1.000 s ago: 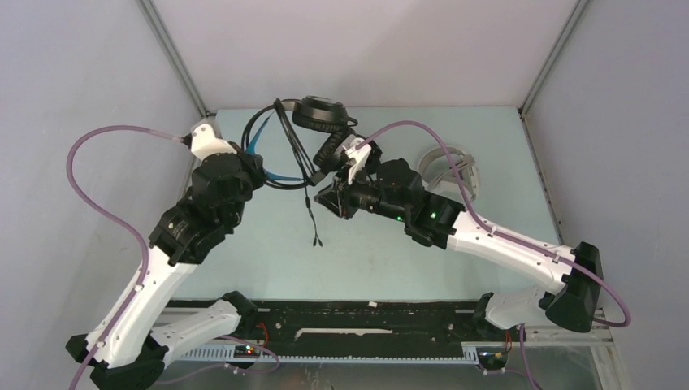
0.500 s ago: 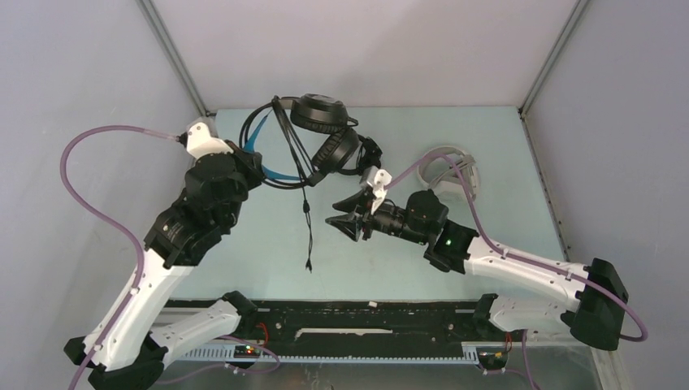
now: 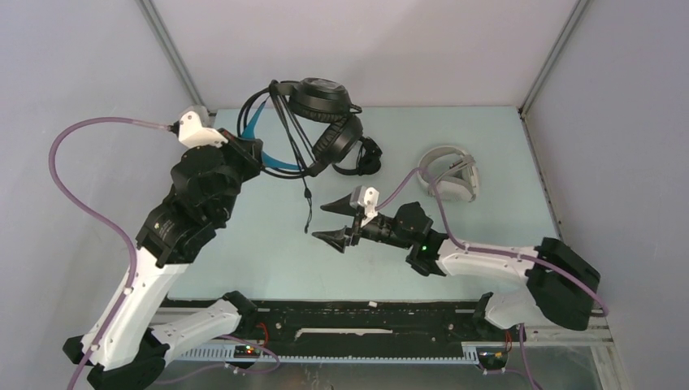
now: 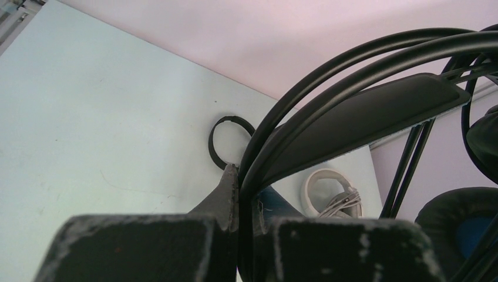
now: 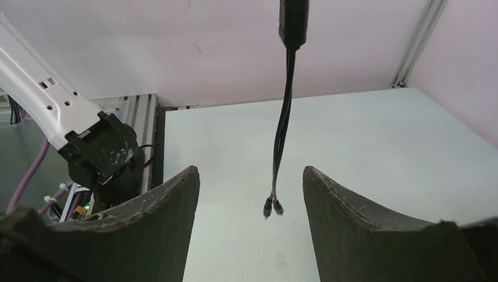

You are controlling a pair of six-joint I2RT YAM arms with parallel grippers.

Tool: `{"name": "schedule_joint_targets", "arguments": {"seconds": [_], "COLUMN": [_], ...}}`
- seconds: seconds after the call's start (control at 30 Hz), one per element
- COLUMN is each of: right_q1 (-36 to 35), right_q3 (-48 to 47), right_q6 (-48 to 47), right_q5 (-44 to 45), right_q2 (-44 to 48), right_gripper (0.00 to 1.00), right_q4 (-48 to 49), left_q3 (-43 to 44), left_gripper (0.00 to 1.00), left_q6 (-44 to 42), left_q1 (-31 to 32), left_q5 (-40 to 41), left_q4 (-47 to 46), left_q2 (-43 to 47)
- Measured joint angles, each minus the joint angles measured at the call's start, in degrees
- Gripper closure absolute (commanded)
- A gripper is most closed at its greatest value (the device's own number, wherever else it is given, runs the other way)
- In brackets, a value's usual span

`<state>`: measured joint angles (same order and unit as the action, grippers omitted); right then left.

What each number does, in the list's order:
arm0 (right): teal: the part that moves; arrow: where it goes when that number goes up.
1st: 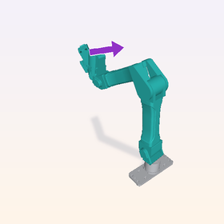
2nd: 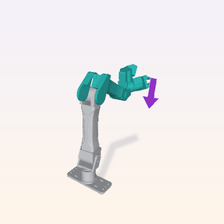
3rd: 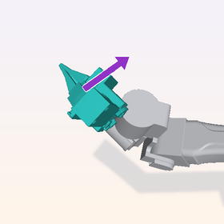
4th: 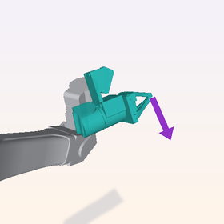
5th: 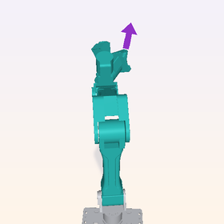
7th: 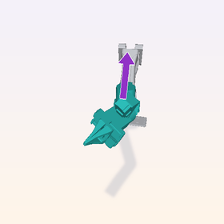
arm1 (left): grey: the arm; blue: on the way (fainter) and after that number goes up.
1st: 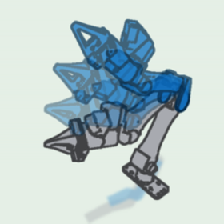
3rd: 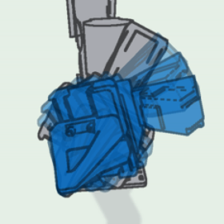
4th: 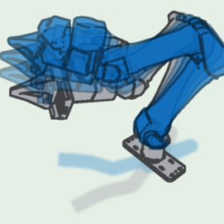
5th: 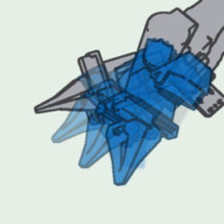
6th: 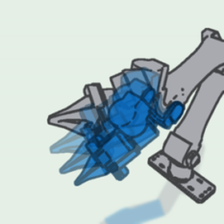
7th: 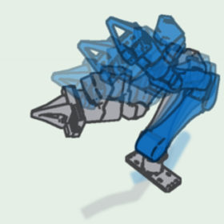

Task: Wrap the headphones
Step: Wrap the headphones cable around the headphones.

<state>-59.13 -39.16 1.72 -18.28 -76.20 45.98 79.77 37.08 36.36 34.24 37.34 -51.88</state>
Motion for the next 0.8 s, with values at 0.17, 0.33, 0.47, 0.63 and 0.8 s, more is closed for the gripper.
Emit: {"name": "schedule_joint_targets", "arguments": {"seconds": [0.17,0.33,0.47,0.63,0.8], "right_q1": [0.0,0.0,-0.07,-0.35,-0.39], "right_q3": [0.02,0.02,0.02,0.02,0.02], "right_q6": [0.96,2.84,4.37,5.84,5.84], "right_q5": [-1.49,-1.62,-2.23,-3.19,-3.19], "right_q2": [-7.37,-13.0,-16.81,-21.09,-22.08], "right_gripper": [0.33,0.39,0.42,0.43,0.45], "right_q4": [8.31,14.64,19.12,22.93,25.0], "left_q3": [0.5,0.5,0.5,0.61,0.61], "left_gripper": [1.0,1.0,1.0,1.0,1.0], "left_q6": [-0.04,-0.02,-0.02,0.04,0.04], "left_q1": [0.0,0.0,0.0,0.0,0.0], "left_q5": [-1.44,-2.45,-2.95,-3.17,-3.65], "left_q4": [-0.52,-0.72,-0.76,-0.85,-0.9], "left_q2": [-0.66,-1.38,-1.49,-1.49,-1.49]}}
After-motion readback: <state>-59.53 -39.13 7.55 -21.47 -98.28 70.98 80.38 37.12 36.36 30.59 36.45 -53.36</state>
